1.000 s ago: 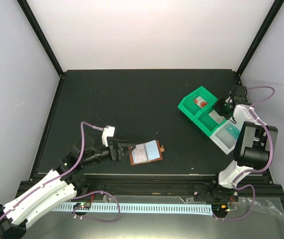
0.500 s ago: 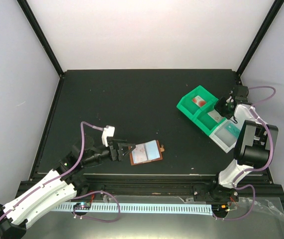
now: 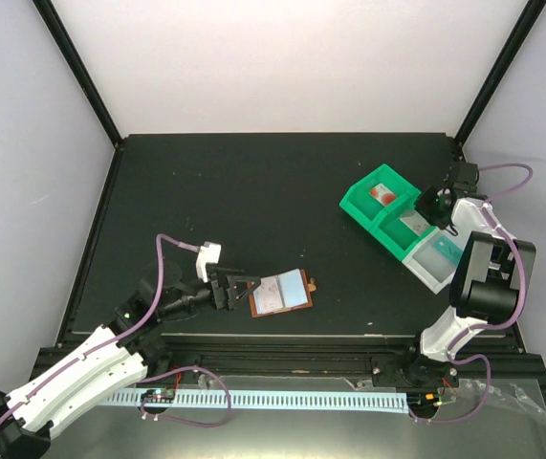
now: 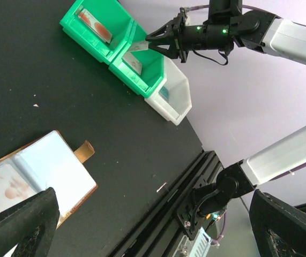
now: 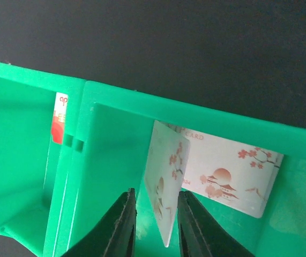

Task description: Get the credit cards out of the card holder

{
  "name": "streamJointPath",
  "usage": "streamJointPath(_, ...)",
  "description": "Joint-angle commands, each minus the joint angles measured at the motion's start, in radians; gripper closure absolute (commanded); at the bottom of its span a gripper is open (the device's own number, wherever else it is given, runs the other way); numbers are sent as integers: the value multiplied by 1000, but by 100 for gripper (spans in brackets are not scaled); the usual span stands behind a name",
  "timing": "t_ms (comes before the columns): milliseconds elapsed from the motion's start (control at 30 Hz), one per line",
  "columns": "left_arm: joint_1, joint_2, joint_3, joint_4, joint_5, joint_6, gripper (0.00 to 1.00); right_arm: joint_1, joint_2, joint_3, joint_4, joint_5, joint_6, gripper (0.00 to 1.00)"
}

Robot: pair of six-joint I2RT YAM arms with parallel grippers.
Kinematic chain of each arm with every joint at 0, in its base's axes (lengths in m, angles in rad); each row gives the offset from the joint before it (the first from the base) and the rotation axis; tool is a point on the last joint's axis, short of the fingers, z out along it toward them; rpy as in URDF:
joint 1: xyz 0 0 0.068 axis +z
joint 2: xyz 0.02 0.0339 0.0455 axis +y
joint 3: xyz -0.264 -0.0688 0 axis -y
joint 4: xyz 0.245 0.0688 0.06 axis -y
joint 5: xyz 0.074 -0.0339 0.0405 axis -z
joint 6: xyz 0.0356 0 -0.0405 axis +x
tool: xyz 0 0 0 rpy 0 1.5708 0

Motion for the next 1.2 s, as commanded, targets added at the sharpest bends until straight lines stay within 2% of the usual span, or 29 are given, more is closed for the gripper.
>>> streamJointPath(0,6,-2,-8,1,-14,9,1,-5,-38,36,-56,67,18,74)
streamJointPath(200,6,-2,-19,1,-20,-2,1,-2,-99,15,-75,67,38,69)
streamJointPath(333,7,14,-15,-65,-94,-19,1,13,-161,-4,-86,50,17,65)
streamJointPath(567,11,48,-29,-59,-104,-55,1,61,-286,-58,-81,-87,-77,65)
streamJointPath(800,13,68,-69,-27,-106,-88,4,194,-443,-133,-88,-153,-99,64)
streamJointPath(967,14,73,-80,-8,-90,-81,4,276,-558,-229,-32,-235,-151,65)
streamJointPath(1167,16,105,-111,29,-95,-89,4,399,-639,-331,-22,-251,-126,66)
